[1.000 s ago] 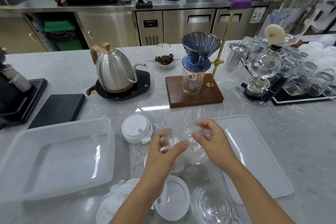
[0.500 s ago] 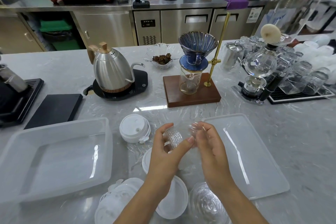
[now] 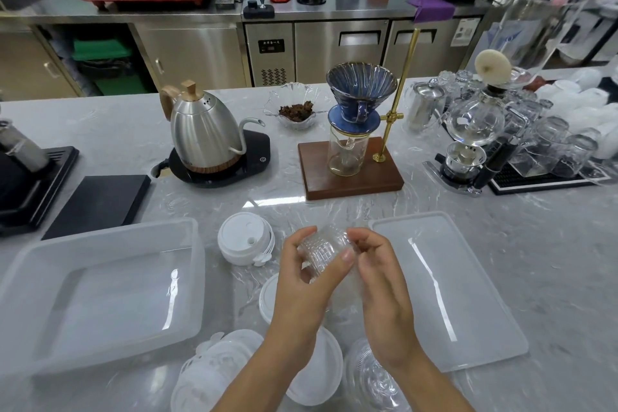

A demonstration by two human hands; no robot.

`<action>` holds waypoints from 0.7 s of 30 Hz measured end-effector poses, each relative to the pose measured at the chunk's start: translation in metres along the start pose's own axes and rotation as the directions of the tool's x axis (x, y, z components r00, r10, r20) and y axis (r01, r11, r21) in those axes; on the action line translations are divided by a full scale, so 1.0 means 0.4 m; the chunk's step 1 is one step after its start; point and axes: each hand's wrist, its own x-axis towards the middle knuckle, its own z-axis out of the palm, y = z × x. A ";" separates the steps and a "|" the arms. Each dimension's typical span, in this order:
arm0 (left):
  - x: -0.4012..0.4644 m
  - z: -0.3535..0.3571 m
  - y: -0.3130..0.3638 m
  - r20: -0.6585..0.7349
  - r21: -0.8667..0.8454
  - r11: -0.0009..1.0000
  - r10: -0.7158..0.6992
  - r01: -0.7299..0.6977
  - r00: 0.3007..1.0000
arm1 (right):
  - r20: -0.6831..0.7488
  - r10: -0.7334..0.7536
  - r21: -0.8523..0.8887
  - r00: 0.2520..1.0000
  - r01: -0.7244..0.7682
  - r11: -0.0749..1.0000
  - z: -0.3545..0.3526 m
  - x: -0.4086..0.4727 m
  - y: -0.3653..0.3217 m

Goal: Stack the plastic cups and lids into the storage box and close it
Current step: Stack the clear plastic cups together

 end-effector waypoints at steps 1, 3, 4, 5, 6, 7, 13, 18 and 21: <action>-0.002 0.003 0.002 0.014 -0.001 1.000 0.001 -0.001 1.000 | 0.005 -0.003 -0.008 1.000 0.003 1.000 -0.001 0.000 0.000; -0.005 0.008 0.008 0.024 0.017 1.000 -0.001 0.001 1.000 | 0.026 -0.002 -0.007 1.000 0.002 1.000 0.000 -0.001 -0.004; -0.005 0.010 0.010 0.020 0.026 1.000 -0.002 0.001 1.000 | 0.041 0.002 -0.005 0.999 -0.002 1.000 -0.001 0.001 -0.006; -0.005 0.011 0.012 0.016 0.033 0.999 -0.001 0.000 1.000 | 0.053 0.005 -0.005 0.999 -0.005 1.000 -0.002 0.001 -0.006; -0.005 0.013 0.013 0.016 0.039 0.999 0.006 -0.007 1.000 | 0.057 0.005 -0.006 0.998 -0.005 1.000 -0.002 0.002 -0.008; -0.005 0.015 0.014 0.016 0.045 0.999 0.018 -0.019 1.000 | 0.053 0.004 -0.005 0.999 -0.004 1.000 -0.004 0.003 -0.008; 0.007 0.013 0.009 -0.024 0.008 1.000 0.023 -0.023 0.999 | 0.106 0.003 -0.025 0.994 0.000 1.000 -0.005 -0.010 0.002; 0.018 0.009 0.011 -0.080 -0.043 0.999 0.007 -0.010 0.997 | 0.229 -0.011 -0.157 0.973 0.048 0.986 -0.001 -0.035 0.010; 0.020 -0.001 0.004 -0.097 -0.044 0.999 0.016 -0.021 0.995 | 0.272 -0.021 -0.210 0.962 0.081 0.974 0.000 -0.046 0.018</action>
